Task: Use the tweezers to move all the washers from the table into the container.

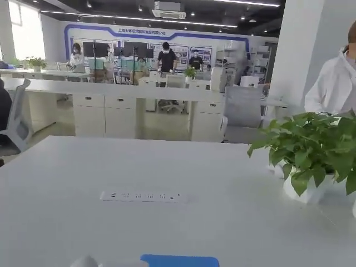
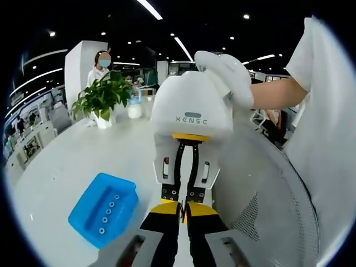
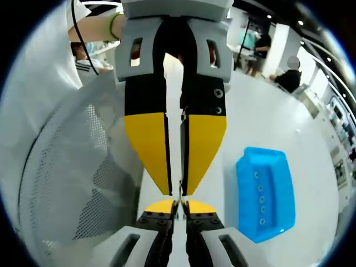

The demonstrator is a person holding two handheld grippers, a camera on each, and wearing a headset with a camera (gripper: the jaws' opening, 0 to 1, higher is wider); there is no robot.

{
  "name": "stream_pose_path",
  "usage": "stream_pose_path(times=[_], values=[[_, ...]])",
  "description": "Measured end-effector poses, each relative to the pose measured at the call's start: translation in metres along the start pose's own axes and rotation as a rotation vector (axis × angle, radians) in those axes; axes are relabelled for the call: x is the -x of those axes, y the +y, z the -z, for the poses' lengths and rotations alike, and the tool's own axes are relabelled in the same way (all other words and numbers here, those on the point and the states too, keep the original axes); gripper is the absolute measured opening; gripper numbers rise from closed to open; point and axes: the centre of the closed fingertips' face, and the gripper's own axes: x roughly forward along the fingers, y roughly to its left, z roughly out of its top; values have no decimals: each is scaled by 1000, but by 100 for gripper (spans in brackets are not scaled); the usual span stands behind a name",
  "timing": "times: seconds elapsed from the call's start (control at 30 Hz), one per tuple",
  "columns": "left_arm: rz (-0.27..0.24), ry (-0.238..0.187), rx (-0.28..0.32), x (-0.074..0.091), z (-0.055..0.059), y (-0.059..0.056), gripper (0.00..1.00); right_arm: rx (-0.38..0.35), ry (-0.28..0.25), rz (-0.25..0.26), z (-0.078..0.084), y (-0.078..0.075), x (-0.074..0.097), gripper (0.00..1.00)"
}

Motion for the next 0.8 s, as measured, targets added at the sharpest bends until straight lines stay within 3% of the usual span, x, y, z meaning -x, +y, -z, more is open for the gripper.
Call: stream_pose_path(times=[0.17,0.27,0.53,0.67,0.7,0.77,0.8], values=[[-7,40,-14,-6,3,6,0,-19,12,13,10,-2,0,4],[-24,111,-54,-9,13,11,0,-39,11,32,17,-6,-2,4],[-21,201,-71,-20,36,13,0,-86,-12,45,29,-9,-18,5],[-16,232,-66,-17,44,15,0,-104,-18,64,34,-8,-22,8],[-11,245,-61,-16,47,16,0,-124,-34,72,34,-8,-22,12],[-9,273,-57,-15,54,17,0,-220,-124,87,28,-8,-19,23],[-8,278,-57,-15,55,17,0,-303,-196,96,24,-8,-14,26]])
